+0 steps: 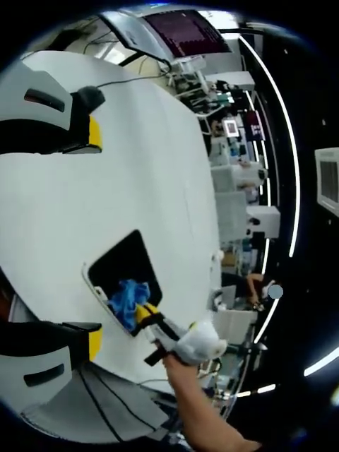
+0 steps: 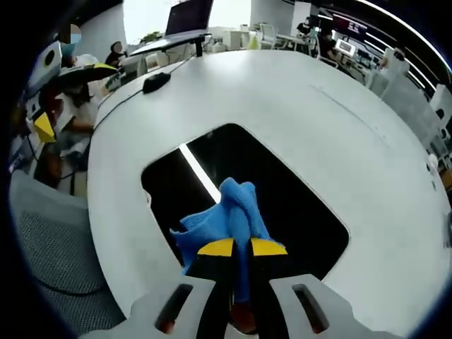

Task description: Wipe the mirror surface with the cleaning cloth until all visible marks leave the cleaned area.

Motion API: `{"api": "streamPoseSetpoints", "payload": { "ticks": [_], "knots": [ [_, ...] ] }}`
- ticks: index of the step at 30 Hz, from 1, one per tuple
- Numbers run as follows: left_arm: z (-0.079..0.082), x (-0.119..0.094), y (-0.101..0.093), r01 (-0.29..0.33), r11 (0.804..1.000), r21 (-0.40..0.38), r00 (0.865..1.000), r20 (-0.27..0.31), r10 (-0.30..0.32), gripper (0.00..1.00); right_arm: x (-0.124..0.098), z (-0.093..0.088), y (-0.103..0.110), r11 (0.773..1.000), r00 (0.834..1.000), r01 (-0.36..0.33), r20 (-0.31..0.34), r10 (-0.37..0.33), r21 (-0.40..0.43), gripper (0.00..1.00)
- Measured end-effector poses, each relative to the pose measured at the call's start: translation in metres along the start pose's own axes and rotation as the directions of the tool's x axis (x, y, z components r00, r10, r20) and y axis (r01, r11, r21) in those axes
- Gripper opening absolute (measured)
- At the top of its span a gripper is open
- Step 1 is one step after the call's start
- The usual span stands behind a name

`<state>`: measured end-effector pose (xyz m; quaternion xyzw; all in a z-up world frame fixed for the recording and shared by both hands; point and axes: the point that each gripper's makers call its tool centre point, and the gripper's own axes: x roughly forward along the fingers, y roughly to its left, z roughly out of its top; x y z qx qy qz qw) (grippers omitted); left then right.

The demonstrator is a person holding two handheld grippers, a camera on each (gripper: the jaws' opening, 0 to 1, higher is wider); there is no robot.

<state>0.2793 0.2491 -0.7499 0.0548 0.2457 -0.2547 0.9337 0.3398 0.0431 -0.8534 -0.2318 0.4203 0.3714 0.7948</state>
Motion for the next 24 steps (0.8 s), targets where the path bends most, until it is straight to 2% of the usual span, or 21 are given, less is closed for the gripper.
{"api": "streamPoseSetpoints", "payload": {
  "ticks": [24],
  "knots": [
    [-0.007,0.0,-0.006,0.018,1.0,-0.015,1.0,-0.002,-0.018,1.0,-0.011,-0.016,0.031,0.999,1.0,-0.021,0.004,0.021,-0.025,0.02]
  ]
}}
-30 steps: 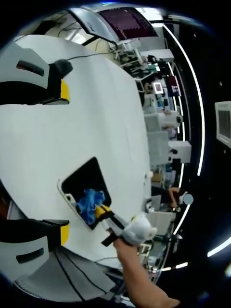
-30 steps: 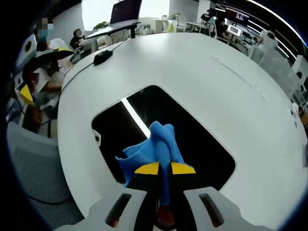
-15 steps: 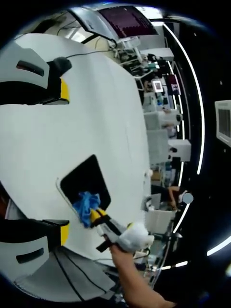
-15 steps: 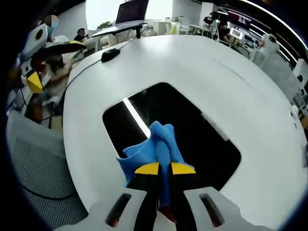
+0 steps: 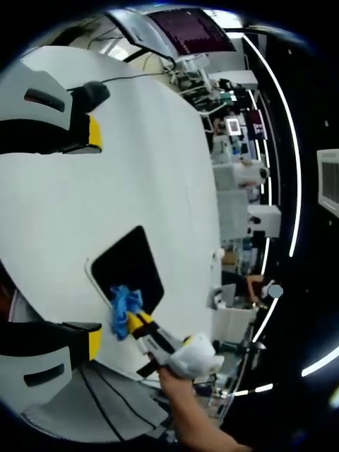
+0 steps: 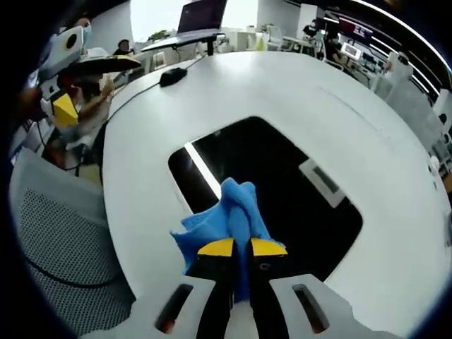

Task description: Wipe the mirror surface with the cleaning cloth until all visible marks leave the cleaned area.

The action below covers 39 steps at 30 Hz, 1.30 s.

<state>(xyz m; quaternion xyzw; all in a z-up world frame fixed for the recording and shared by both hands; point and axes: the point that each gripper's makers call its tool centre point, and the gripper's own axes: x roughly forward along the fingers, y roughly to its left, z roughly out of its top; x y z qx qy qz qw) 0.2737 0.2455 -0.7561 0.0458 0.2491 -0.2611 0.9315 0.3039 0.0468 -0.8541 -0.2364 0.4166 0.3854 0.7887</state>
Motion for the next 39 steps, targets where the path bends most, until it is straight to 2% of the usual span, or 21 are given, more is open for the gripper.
{"api": "streamPoseSetpoints", "payload": {
  "ticks": [32,36,39],
  "knots": [
    [-0.0044,0.001,-0.0058,0.001,1.0,0.002,1.0,-0.014,-0.001,1.0,-0.0034,-0.0022,0.0048,0.999,0.999,-0.051,0.016,0.051,0.012,0.02],
    [-0.003,0.0016,-0.0066,0.001,1.0,0.001,1.0,-0.012,-0.001,1.0,-0.0036,-0.0022,0.0035,0.994,0.996,-0.08,0.031,0.078,0.079,0.02],
    [-0.0041,0.0019,-0.0074,0.003,1.0,0.0,1.0,-0.015,-0.003,1.0,-0.0039,-0.0041,0.002,0.994,0.996,-0.084,0.025,0.083,0.064,0.02]
  ]
}}
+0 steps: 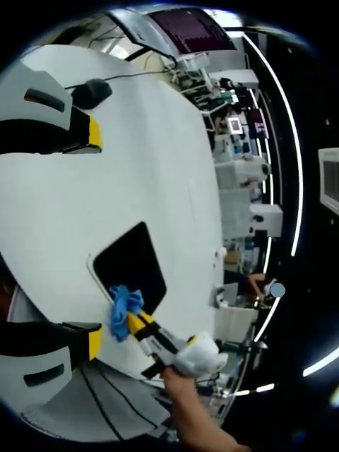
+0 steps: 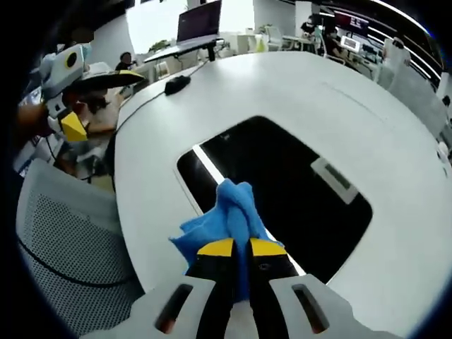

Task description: Wipe the mirror surface with the cleaning cloth until all visible marks leave the cleaned area.

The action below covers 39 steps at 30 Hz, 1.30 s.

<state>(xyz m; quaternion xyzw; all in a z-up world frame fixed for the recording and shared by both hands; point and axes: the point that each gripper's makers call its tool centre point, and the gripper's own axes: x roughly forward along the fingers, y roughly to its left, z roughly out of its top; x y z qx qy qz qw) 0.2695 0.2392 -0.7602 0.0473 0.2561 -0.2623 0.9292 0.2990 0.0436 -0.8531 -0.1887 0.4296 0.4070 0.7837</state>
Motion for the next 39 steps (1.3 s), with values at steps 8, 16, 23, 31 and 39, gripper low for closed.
{"api": "streamPoseSetpoints", "payload": {
  "ticks": [8,16,23,31,39],
  "knots": [
    [-0.001,-0.001,0.001,0.001,1.0,0.002,1.0,0.0,-0.001,1.0,-0.001,-0.001,-0.001,1.0,1.0,0.003,-0.009,-0.003,-0.009,0.02],
    [0.001,-0.003,0.006,-0.007,1.0,-0.008,1.0,0.01,0.007,1.0,-0.007,-0.01,-0.008,1.0,0.999,0.015,-0.032,-0.015,-0.003,0.02],
    [0.002,-0.003,0.005,0.006,1.0,-0.014,1.0,0.014,-0.005,1.0,-0.015,-0.021,-0.016,1.0,0.999,0.024,-0.043,-0.024,0.009,0.02],
    [0.001,-0.006,0.006,0.014,1.0,-0.027,1.0,0.006,-0.014,1.0,-0.019,-0.027,-0.021,1.0,0.998,0.029,-0.05,-0.029,0.01,0.02],
    [-0.001,-0.008,0.008,0.012,0.999,-0.039,1.0,0.002,-0.012,1.0,-0.026,-0.037,-0.03,0.999,0.998,0.034,-0.057,-0.033,0.011,0.02]
  ]
}}
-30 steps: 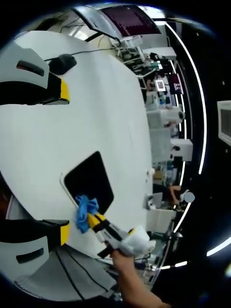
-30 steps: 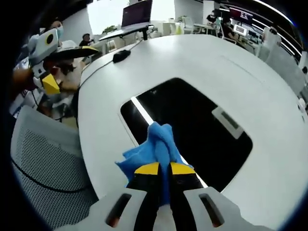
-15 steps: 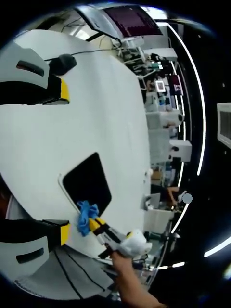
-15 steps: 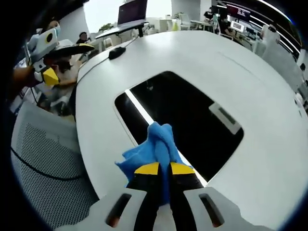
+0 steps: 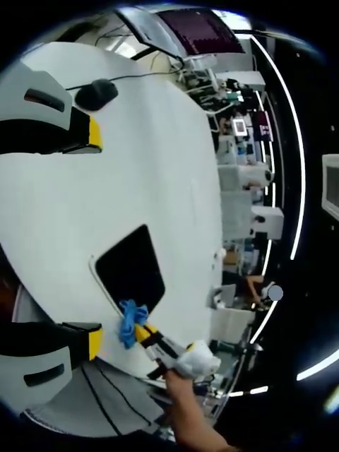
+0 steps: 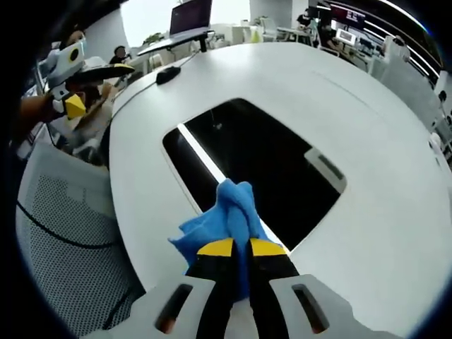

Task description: Wipe the mirror surface with the cleaning cloth until all visible marks leave the cleaned area.

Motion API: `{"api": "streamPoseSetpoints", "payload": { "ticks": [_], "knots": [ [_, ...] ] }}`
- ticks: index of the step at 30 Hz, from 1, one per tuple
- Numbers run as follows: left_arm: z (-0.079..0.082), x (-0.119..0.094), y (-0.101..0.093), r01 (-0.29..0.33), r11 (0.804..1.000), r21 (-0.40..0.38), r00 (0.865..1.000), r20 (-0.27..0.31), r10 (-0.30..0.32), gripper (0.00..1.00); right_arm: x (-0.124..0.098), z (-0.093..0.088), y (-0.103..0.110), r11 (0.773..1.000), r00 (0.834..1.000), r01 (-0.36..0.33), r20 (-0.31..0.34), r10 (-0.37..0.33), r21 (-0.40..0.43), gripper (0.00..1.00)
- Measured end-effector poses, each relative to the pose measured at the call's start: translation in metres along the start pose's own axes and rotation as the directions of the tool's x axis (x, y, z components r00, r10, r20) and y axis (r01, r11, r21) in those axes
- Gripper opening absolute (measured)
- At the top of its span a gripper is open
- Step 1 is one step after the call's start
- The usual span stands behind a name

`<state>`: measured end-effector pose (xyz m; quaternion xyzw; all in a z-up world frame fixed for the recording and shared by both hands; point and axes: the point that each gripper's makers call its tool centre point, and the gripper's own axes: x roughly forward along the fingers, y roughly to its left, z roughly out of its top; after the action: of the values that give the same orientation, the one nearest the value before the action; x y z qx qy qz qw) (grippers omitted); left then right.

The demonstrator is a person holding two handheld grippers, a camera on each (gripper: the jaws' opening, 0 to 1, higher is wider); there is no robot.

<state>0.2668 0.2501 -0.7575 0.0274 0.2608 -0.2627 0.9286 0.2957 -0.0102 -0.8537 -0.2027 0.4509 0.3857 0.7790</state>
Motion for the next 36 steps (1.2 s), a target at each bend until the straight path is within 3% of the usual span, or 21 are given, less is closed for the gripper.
{"api": "streamPoseSetpoints", "payload": {
  "ticks": [4,25,36],
  "knots": [
    [0.0,-0.001,-0.005,0.027,1.0,-0.002,1.0,0.006,-0.027,1.0,-0.002,-0.003,-0.002,1.0,1.0,0.001,-0.003,-0.001,0.004,0.02],
    [-0.004,-0.002,0.001,0.015,1.0,-0.011,1.0,0.005,-0.015,1.0,0.0,0.0,-0.006,1.0,1.0,0.0,-0.026,0.0,0.0,0.02],
    [-0.009,-0.005,0.005,0.008,1.0,-0.022,1.0,0.003,-0.008,1.0,0.005,0.009,-0.018,1.0,0.999,0.012,-0.034,-0.011,0.019,0.02]
  ]
}}
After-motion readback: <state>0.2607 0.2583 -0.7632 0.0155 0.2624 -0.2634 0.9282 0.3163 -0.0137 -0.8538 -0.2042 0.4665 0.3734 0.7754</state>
